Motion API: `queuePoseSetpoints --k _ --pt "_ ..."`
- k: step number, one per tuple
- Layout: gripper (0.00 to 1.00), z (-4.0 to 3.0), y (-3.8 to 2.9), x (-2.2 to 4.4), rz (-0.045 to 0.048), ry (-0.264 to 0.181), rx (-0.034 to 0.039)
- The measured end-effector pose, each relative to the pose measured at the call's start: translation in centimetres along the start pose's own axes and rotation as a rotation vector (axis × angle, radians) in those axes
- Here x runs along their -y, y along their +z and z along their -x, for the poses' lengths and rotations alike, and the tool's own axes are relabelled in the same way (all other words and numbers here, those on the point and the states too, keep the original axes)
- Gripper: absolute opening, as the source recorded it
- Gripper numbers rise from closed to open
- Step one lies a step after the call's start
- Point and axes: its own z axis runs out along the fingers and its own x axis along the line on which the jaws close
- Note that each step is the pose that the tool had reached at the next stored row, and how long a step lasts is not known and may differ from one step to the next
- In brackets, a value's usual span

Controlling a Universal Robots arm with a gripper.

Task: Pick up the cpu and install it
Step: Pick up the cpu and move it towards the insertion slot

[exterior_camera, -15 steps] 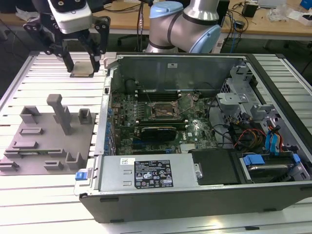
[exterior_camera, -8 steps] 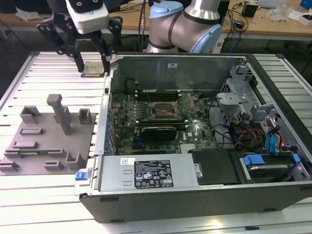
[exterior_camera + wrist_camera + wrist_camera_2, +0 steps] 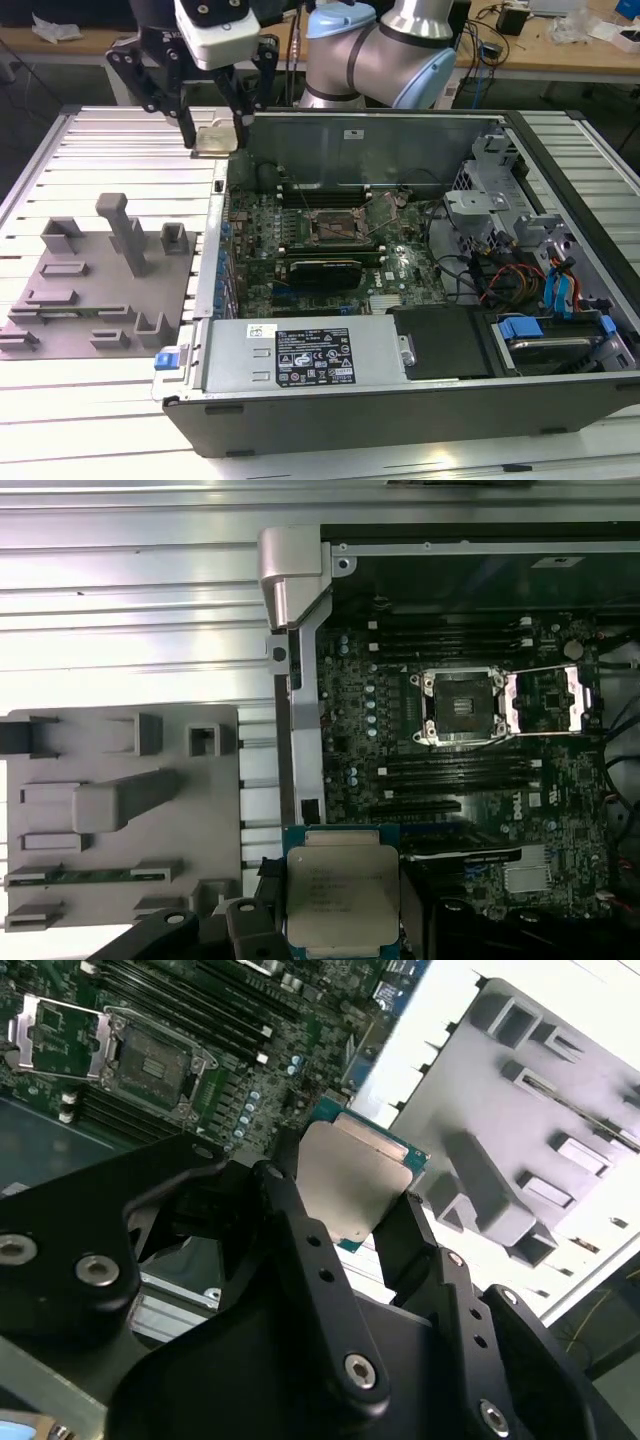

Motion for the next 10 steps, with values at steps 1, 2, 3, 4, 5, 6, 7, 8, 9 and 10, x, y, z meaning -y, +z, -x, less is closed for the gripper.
queuePoseSetpoints --k 1,2,3,4,5,6,7,8,9,10 --pt "0.55 0.18 0.01 -0.01 0.0 0.0 0.0" --pt "0.55 0.53 0.03 -0.03 0.0001 0.0 0.0" --pt "0.55 0.84 0.05 -0.04 0.0001 0.0 0.0001" --pt "0.55 1.34 0.08 -0.07 0.0001 0.0 0.0001" --pt "0.55 1.71 0.1 -0.09 0.0001 0.0 0.0" --pt "0.55 1.96 0.12 -0.1 0.0001 0.0 0.0001" --pt "0.55 2.18 0.13 -0.12 0.0001 0.0 0.0" --pt "0.55 2.61 0.16 -0.14 0.0001 0.0 0.0" --pt "0.55 2.9 0.17 -0.15 0.0001 0.0 0.0" --pt "0.55 3.1 0.18 -0.16 0.0001 0.0 0.0"
